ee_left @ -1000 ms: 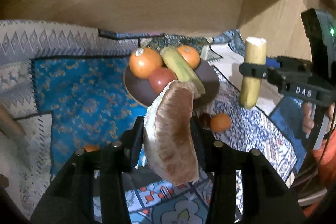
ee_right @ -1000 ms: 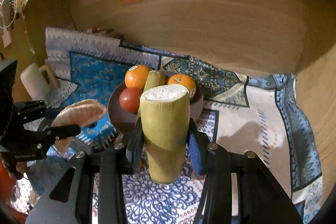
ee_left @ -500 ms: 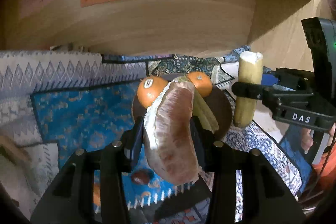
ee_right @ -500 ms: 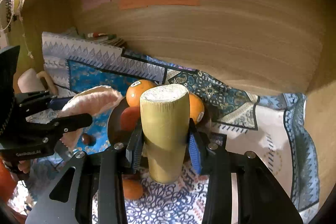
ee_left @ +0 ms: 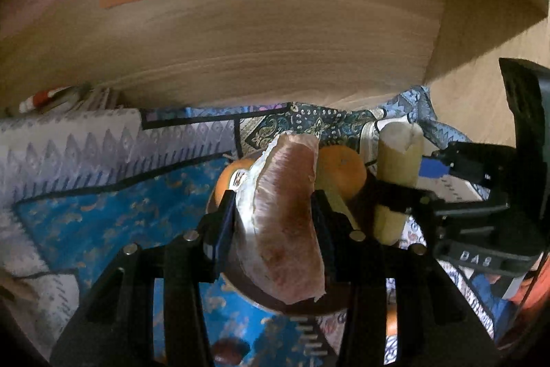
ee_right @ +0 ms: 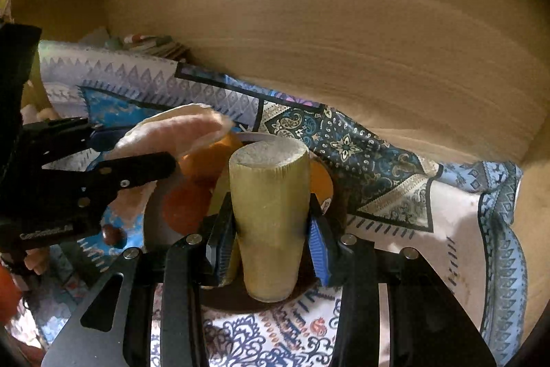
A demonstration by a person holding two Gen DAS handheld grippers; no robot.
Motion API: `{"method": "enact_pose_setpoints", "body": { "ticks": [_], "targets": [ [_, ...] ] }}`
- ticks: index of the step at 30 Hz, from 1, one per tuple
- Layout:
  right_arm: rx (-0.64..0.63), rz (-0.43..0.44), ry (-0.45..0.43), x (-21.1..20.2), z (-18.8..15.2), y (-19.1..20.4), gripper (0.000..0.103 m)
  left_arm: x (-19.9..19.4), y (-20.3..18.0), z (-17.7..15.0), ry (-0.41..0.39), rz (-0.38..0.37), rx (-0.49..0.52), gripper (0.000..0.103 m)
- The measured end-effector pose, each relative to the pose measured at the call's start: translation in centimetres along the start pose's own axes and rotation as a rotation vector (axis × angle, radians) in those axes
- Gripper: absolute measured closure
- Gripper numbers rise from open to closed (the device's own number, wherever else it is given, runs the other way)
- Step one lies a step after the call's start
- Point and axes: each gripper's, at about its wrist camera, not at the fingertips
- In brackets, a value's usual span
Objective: Organize fruits
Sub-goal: 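Carry the pomelo segment and yellow corn cob over the dark plate and lower them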
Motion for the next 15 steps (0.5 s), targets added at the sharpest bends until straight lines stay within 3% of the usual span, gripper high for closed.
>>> {"method": "enact_pose_setpoints", "body": {
  "ticks": [6,15],
  "targets": [
    [0.000,0.011,0.012,1.1,-0.1,-0.3,0.068,1.7,-0.2,0.6,-0.004,0.004,-0.008,0.059],
    [0.024,0.021,0.043,2.5,-0.2,-0.8,0.066,1.8,0.7,0.7,-0.012,0.012,-0.027,0.051]
  ]
}}
Point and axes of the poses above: each gripper's, at about its wrist camera, not at the fingertips, and x roughly the way its jaws point, y to its left, z to its top, and after that the axes turned 2 degrees about -z, right-handed
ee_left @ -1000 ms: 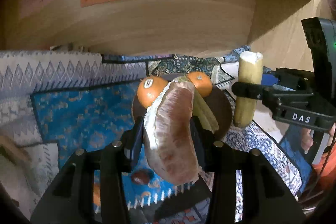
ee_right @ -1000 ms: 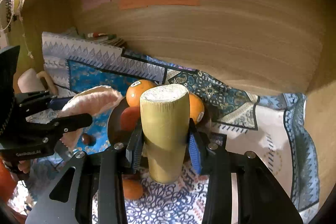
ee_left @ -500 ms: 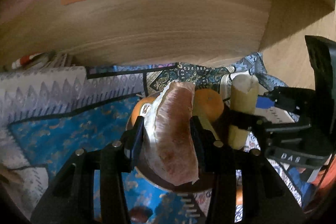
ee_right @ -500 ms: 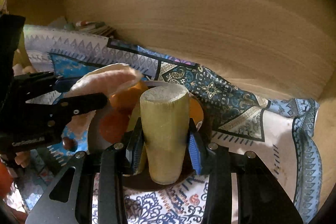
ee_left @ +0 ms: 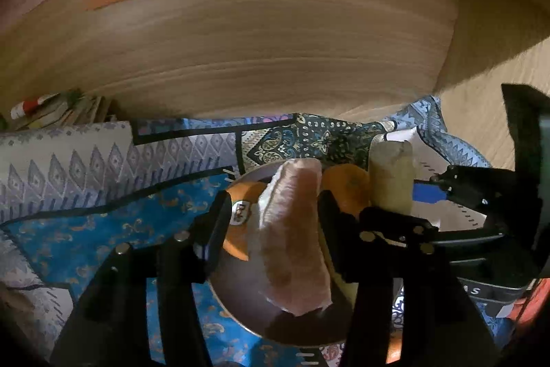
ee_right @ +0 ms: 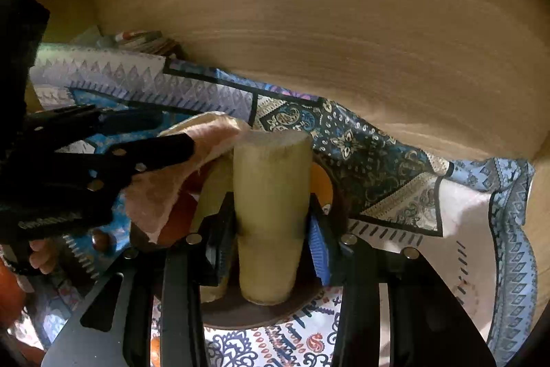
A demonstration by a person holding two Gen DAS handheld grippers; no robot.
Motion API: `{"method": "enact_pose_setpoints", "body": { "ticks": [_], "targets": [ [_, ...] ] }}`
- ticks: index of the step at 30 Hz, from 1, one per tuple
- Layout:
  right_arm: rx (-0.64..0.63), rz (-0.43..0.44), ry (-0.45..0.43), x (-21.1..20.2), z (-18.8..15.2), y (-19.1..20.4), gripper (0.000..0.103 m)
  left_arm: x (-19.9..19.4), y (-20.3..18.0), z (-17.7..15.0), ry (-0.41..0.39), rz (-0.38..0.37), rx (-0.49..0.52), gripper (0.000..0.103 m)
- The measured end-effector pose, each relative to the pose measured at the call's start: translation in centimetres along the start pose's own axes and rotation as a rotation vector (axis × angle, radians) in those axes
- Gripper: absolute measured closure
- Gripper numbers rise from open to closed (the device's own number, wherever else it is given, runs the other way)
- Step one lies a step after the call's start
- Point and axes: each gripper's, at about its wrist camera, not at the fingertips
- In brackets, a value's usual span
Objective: Organize fruits
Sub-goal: 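Open both grippers on the plate and lift them away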
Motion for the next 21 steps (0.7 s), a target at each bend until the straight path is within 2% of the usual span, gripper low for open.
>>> {"method": "enact_pose_setpoints", "body": {
  "ticks": [6,14,18,21],
  "targets": [
    [0.004,0.026,0.022,0.3,-0.2,0.2,0.065,-1.8,0.7,-0.2,-0.032,0.028,0.000,0.044],
    [-0.005,-0.004,-0.050,-2.9,0.0,0.6,0.063,-5.1,1.6,-1.2,-0.064,0.078,0.011,0.039],
    [-0.010,-0.047,-0.109,-5.3,-0.7,1.1,0.053,-7.7,1.9,-2.4,-0.104,0.109,0.011,0.028],
    [-0.005,-0.050,-0.135,-6.8,-1.4,1.9,0.050,-9.5,2.1,-3.5,-0.123,0.135,0.015,0.021]
  ]
}}
Point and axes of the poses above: each gripper's, at about its wrist camera, not at the fingertips, and x roughly the way its jaws point, y to its left, z to its top, and after that the axes turned 2 degrees about -z, right-handed
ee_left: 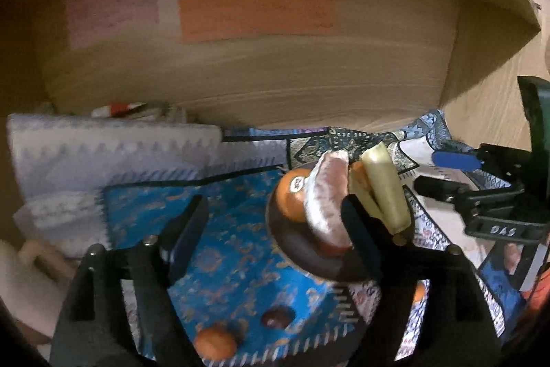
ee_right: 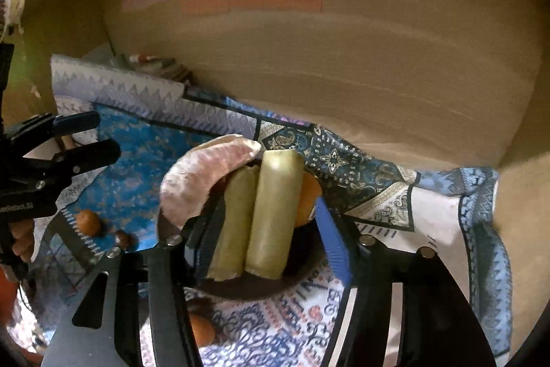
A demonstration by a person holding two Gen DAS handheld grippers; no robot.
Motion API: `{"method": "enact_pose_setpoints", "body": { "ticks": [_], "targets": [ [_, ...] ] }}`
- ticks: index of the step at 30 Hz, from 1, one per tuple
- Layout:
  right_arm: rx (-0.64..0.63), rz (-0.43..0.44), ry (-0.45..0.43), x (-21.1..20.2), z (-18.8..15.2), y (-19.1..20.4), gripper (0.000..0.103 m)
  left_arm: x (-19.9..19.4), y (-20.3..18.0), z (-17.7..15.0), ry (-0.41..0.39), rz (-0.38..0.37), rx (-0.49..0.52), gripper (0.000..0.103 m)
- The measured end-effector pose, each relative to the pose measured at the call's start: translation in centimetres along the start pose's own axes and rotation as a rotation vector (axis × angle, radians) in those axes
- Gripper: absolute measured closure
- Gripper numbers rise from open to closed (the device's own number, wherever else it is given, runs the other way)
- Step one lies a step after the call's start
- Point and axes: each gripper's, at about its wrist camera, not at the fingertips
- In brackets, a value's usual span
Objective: Organize fruits
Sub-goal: 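Open both grippers on the plate and lift them away, then grasp a loose orange with left gripper while right gripper grasps another orange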
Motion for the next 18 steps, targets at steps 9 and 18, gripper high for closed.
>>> {"method": "enact_pose_setpoints", "body": {
  "ticks": [9,18],
  "targets": [
    [-0.010,-0.022,0.012,-1.3,-3.0,2.6,0.041,-3.2,2.4,-4.5,0.044,0.047,-0.003,0.015],
    [0.056,0.009,0.111,-0.4,-6.8,3.5,0.041,-2.9,4.8,-9.0,0.133,0.055,-0.065,0.015]
  ]
}}
Point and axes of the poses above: each gripper's, at about its wrist camera, not at the fingertips, and x roughly the way its jaws point, y to its left, z to its top, and after that the axes turned 2 degrees about -z, right-handed
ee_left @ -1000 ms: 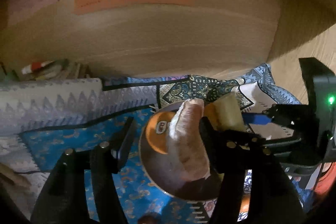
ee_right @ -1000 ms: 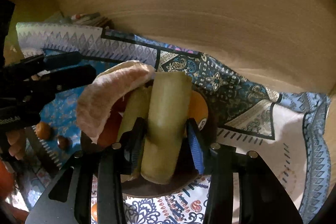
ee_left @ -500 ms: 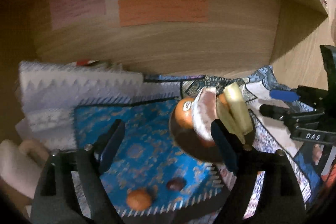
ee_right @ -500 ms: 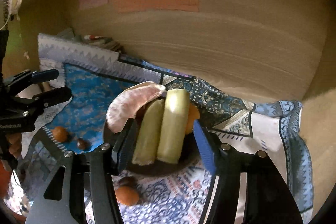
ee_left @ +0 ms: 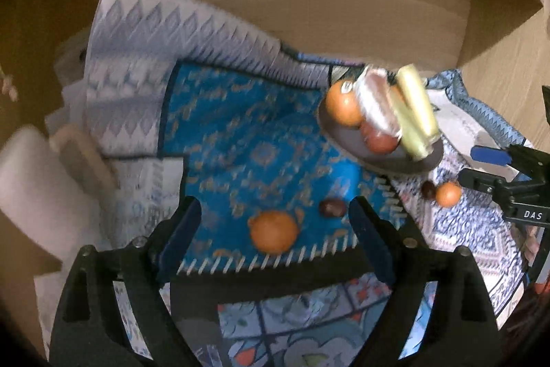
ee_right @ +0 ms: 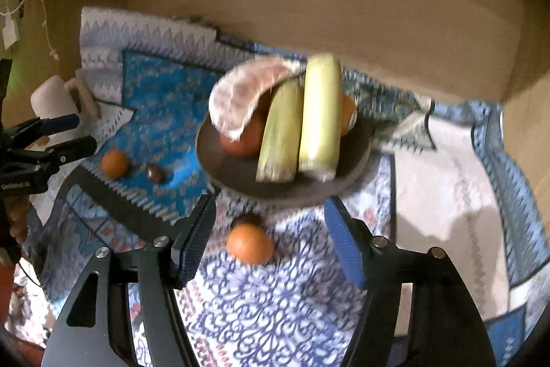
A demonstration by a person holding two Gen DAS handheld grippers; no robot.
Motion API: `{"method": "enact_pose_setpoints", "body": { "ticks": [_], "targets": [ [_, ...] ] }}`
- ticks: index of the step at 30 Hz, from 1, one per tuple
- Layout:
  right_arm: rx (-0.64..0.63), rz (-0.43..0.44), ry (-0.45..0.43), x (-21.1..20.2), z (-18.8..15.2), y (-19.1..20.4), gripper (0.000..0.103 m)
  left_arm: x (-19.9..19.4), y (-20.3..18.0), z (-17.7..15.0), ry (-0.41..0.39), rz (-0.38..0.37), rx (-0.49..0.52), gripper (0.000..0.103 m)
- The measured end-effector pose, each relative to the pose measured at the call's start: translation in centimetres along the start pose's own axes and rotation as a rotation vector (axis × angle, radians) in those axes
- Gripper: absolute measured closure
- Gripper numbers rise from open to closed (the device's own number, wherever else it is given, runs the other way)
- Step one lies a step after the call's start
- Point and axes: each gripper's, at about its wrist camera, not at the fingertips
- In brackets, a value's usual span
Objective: Organize fruits
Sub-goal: 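Grasp a loose orange with left gripper while right gripper grasps another orange, then carry both oranges to the dark plate and set them down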
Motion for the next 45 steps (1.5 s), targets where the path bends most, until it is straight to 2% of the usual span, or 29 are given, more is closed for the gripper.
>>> {"method": "enact_pose_setpoints", "body": {
  "ticks": [2,9,10,11,15,17,19,24,33,45],
  "targets": [
    [0.001,0.006,0.056,0.5,-0.6,0.1,0.041,0.6,0.5,-0.7,0.024,0.000,-0.012,0.015],
    [0.014,0.016,0.113,1.9,-1.5,0.6,0.043,3.0,1.2,-2.2,0.094,-0.018,-0.036,0.015],
    [0.008,0.015,0.115,2.1,-1.5,0.7,0.044,3.2,1.3,-2.3,0.096,-0.022,-0.038,0.017],
    [0.003,0.017,0.120,2.2,-1.4,0.8,0.050,3.3,1.3,-2.4,0.097,-0.026,-0.039,0.020],
    [0.011,0.031,0.138,2.7,-1.5,0.9,0.063,4.1,1.0,-2.5,0.115,-0.046,-0.024,0.037],
    [0.011,0.036,0.146,2.8,-1.7,0.9,0.071,4.2,0.8,-2.5,0.109,-0.048,-0.025,0.042],
    [0.012,0.037,0.140,2.6,-1.7,0.9,0.071,4.3,0.8,-2.5,0.107,-0.057,-0.029,0.051],
    [0.022,0.033,0.129,2.0,-1.5,0.4,0.071,4.6,0.7,-2.4,0.107,-0.073,-0.035,0.065],
    [0.033,0.007,0.083,0.3,-0.2,-1.3,0.071,3.8,0.3,-1.0,0.084,-0.077,-0.018,0.065],
    [0.036,-0.025,0.012,-0.9,2.3,-3.5,0.071,3.4,-2.5,3.2,0.023,-0.105,0.028,0.065]
  ]
}}
Point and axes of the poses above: each gripper's, at about its wrist camera, not at the fingertips, and x roughly the way its jaws point, y to its left, z to its top, and after that the axes turned 2 degrees about -z, right-handed
